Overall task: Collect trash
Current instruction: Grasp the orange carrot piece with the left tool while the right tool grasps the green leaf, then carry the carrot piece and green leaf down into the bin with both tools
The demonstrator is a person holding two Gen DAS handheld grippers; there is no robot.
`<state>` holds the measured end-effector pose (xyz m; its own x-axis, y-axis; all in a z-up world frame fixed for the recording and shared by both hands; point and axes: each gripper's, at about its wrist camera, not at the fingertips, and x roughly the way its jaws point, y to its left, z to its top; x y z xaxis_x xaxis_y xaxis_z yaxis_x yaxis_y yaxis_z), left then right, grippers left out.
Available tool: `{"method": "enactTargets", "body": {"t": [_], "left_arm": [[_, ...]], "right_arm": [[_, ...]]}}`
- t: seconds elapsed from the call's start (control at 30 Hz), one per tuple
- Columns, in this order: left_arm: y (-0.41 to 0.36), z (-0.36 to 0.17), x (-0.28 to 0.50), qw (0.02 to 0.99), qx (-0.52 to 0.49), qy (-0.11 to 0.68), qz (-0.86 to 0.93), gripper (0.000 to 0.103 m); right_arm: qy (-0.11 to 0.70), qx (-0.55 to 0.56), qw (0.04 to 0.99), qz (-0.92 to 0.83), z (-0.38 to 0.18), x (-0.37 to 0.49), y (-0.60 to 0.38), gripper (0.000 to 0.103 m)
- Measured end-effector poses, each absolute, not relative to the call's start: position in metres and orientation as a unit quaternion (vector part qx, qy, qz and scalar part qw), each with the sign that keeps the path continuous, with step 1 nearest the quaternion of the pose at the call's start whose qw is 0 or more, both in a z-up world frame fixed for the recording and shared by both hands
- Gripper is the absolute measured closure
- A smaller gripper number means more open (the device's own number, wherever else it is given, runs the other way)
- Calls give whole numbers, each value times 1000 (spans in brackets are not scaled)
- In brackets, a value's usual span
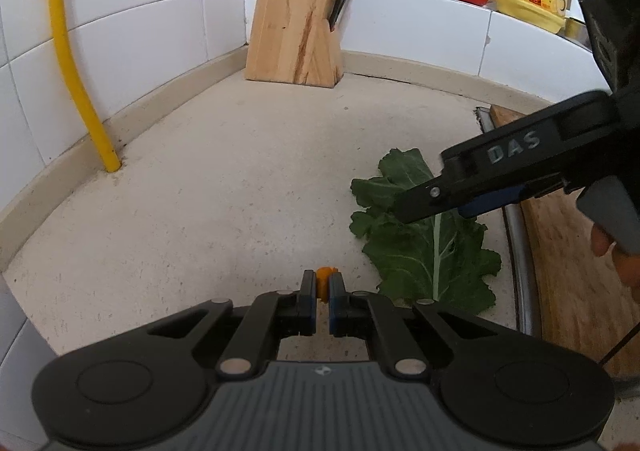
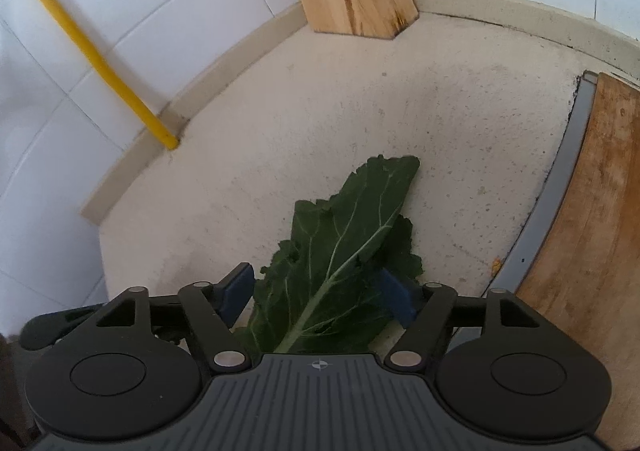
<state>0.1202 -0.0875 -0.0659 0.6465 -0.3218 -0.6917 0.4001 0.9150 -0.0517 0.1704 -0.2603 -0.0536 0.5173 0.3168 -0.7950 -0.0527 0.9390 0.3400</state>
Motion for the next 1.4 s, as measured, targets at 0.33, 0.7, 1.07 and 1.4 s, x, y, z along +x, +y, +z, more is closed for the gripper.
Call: {"method": "enactTargets", "body": {"t": [0.33,0.7,1.07,1.4], "left_arm": [[-70,-58,104,907,37,367,-204,101],[-38,-45,79,915,27,352,-194,101],[-22,-35,72,922,19,337,-187,101],[8,-31,65,932,3,329,-148,101]], "right_arm": [[480,133,862,100,-57,162,-251,86],[444,136,877,123,-26,127,-230,92],[432,141,881,135,-14,116,-213,93],[426,123,878,179,-3,121,-184,93]]}}
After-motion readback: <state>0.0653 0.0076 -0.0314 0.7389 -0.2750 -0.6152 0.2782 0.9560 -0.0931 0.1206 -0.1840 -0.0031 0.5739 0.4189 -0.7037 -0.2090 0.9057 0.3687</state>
